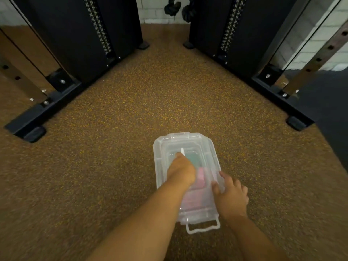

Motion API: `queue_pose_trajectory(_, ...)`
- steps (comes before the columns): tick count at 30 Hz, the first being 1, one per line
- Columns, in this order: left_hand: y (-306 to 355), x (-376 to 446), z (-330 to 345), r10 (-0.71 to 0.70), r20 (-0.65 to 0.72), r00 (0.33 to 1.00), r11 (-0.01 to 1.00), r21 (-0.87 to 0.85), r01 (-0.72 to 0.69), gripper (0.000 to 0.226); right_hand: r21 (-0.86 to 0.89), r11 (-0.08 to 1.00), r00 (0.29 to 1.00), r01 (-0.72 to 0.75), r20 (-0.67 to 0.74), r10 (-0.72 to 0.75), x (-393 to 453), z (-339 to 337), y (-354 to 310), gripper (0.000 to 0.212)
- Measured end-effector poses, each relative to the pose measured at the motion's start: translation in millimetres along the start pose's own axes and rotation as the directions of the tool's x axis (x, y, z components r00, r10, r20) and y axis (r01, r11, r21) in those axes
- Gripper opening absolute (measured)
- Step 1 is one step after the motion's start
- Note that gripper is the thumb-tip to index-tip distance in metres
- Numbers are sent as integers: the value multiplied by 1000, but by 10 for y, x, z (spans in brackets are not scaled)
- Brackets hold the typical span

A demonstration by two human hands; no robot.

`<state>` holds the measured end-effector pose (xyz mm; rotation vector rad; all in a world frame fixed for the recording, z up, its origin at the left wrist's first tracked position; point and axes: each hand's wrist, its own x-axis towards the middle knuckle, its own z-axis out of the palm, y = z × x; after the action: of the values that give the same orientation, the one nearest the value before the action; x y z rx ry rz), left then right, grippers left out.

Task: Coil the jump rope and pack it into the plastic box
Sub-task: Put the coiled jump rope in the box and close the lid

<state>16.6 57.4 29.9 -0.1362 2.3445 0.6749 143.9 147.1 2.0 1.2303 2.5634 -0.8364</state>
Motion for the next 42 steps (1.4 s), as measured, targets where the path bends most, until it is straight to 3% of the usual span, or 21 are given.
queue_pose_trajectory(3,10,54,85,51,57,997,998,-43,-49,43,100,995,995,-26,101,16,59,3,83,50)
queue_pose_trajectory(8,7,127,52,125,104,987,990,50,-130,49,257,964,993,-72,114,44,80,-36,45,49)
queue_pose_trajectory(11,-105,213,-65,141,-150,979,988,86,-129,48,261,960,989,-98,136,63,122,-75,48,46)
queue_pose_trajectory(13,-240,295,-168,76,-296,952,993,111,-44,51,268,958,984,-107,164,64,161,-105,63,43)
queue_pose_trajectory(16,-389,409,-237,-86,-155,984,996,9,88,55,256,959,972,-119,227,60,224,-158,106,36)
queue_pose_trajectory(18,-434,467,-215,-110,-33,993,990,-87,107,50,234,966,966,-112,253,51,258,-177,137,32)
queue_pose_trajectory(24,-596,479,-188,-194,62,979,884,-422,201,45,213,974,972,-74,233,23,261,-208,86,43)
queue_pose_trajectory(28,-714,272,-79,-277,156,948,687,-658,308,35,305,950,986,-63,165,12,299,-258,59,56)
queue_pose_trajectory(32,-774,42,146,-351,209,913,339,-880,332,31,280,960,993,-10,114,-23,304,-244,7,68)
queue_pose_trajectory(37,-708,-278,325,-347,299,889,-58,-953,298,32,316,947,985,-53,171,-2,328,-57,-146,76)
queue_pose_trajectory(40,-748,-332,366,-328,347,879,-167,-937,308,37,355,924,985,-140,145,94,392,39,-210,84)
queue_pose_trajectory(42,-799,-333,366,-316,382,869,-196,-922,334,36,464,834,954,-297,174,244,479,66,-193,88)
